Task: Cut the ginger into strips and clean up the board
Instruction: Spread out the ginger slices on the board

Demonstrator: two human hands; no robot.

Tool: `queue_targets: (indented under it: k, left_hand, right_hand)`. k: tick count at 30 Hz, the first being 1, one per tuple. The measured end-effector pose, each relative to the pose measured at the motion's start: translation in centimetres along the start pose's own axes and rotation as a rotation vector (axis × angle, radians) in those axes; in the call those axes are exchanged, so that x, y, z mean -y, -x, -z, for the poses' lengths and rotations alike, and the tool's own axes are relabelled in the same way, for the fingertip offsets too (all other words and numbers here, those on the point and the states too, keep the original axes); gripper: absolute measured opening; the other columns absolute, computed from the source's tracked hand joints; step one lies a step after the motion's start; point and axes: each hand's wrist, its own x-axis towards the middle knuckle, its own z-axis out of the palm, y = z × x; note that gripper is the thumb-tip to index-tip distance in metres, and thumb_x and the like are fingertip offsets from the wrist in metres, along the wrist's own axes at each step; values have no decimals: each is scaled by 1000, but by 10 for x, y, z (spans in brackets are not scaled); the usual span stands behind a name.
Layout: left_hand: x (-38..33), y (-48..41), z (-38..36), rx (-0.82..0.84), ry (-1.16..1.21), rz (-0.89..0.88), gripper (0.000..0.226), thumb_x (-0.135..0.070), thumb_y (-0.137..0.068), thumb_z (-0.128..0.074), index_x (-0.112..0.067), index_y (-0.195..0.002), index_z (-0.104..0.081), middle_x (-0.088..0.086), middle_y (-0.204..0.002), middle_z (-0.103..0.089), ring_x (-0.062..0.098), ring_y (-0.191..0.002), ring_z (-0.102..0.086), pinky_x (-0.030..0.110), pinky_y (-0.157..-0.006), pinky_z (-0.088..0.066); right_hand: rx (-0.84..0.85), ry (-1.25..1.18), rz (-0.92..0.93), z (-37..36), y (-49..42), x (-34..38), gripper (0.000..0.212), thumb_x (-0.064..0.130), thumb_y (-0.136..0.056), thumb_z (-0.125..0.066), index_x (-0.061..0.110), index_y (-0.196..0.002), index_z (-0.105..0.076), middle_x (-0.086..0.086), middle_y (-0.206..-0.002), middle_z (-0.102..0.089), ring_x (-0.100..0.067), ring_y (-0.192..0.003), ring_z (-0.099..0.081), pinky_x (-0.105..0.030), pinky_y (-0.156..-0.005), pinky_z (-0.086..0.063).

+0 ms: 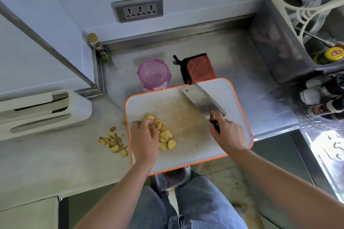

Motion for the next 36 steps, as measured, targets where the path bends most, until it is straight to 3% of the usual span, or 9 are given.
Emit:
queue_targets:
  k: [7, 11, 14, 17, 19, 22, 29, 32, 36]
  left_hand:
    - [20, -6, 12, 101, -128, -129, 25, -16, -87, -61, -21, -112, -63, 2, -108, -50, 21, -96, -55, 33, -68, -49]
    - [23, -3, 10, 147, -141, -255, 25, -17, -86, -64, -21, -110, -62, -2, -104, -47, 15, -82, -55, 26, -58, -45]
    - [26, -2, 9, 152, -134, -274, 22, -15, -84, -65, -21, -104, -61, -4, -100, -46, 11, -72, -51, 20, -53, -36]
    - [29, -1, 9, 189, -112, -268, 23, -15, -85, -66, -22, -105, -58, -6, -99, -46, 9, -65, -52, 24, -50, -42]
    - [28, 1, 9, 208, -108, -296, 25, -16, -86, -67, -22, -107, -56, -7, -96, -47, 11, -68, -55, 31, -52, -49]
    - [27, 1, 9, 205, -97, -302, 26, -15, -86, -66, -22, -108, -55, -8, -92, -46, 11, -66, -53, 31, -51, -49]
    - [28, -4, 13, 217, -89, -334, 23, -15, -86, -66, -21, -107, -59, -7, -93, -46, 10, -65, -50, 22, -51, -40]
    - [22, -8, 10, 250, -143, -414, 29, -17, -83, -68, -24, -111, -62, -4, -100, -47, 10, -78, -50, 24, -59, -45]
    - [18, -6, 3, 220, -218, -456, 33, -17, -76, -76, -22, -107, -69, 0, -99, -47, 19, -93, -51, 30, -70, -51]
  right_hand:
    - [49, -9, -29, -16, -7, 0, 38, 31, -95, -52, 20, -130, -45, -12, -103, -59, -30, -94, -53, -35, -63, -45]
    - [52, 135, -50, -7, -11, 11, 31, 30, -90, -60, 19, -116, -49, -9, -101, -41, -28, -86, -46, -37, -62, -47]
    - [-48, -34, 157, -5, -13, 30, 27, 18, -79, -70, 12, -103, -59, -10, -95, -47, -30, -77, -52, -38, -64, -48]
    - [201, -248, 349, -11, -9, 64, 24, 29, -83, -68, 16, -102, -60, -1, -100, -54, -22, -84, -58, -37, -67, -50]
    - [345, -176, 376, -24, -4, 83, 33, 39, -84, -66, 16, -106, -57, -1, -104, -53, -20, -93, -55, -34, -72, -49]
    - [398, -51, 335, -40, -2, 95, 41, 40, -84, -68, 12, -110, -53, -3, -110, -49, -20, -98, -52, -29, -73, -42]
    - [454, -481, 57, -34, -12, 79, 26, 14, -72, -78, 14, -85, -55, 6, -73, -54, -16, -67, -51, -30, -62, -43]
    - [479, -531, 42, -32, -13, 77, 26, 14, -73, -78, 17, -90, -59, 5, -76, -58, -11, -68, -51, -27, -65, -46]
    - [452, -663, -50, -17, -22, 69, 13, 13, -77, -77, 22, -82, -68, 9, -72, -61, -1, -63, -50, -10, -59, -41]
